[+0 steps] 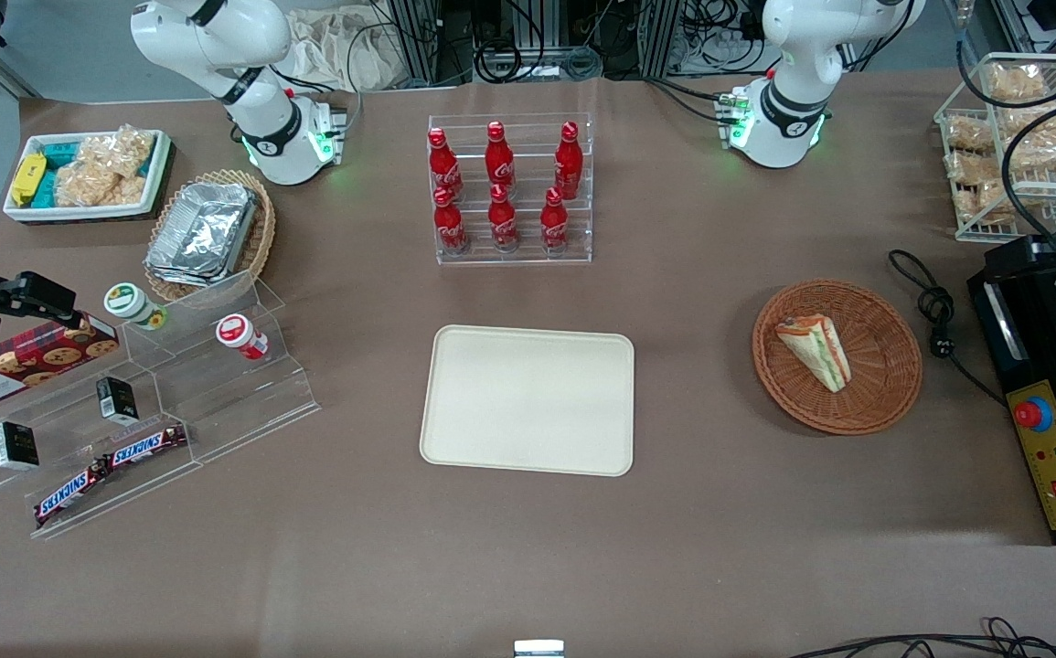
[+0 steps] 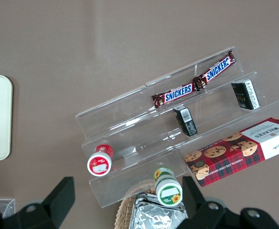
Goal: Place sandwich from basket to tray
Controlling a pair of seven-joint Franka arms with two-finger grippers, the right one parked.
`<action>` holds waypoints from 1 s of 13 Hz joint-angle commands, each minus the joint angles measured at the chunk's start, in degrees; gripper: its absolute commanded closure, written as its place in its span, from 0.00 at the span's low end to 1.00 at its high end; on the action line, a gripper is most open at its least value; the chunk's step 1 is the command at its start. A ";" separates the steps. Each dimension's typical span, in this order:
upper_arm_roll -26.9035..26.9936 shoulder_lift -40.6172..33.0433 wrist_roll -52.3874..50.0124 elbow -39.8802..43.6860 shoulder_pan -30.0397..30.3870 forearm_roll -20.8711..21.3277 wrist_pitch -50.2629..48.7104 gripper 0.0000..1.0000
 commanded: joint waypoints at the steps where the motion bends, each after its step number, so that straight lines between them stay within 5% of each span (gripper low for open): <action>1: 0.00 -0.36 -0.11 0.29 -0.03 0.17 -0.30 0.01; 13: 0.00 -0.89 -4.32 -3.05 0.06 0.44 0.57 0.01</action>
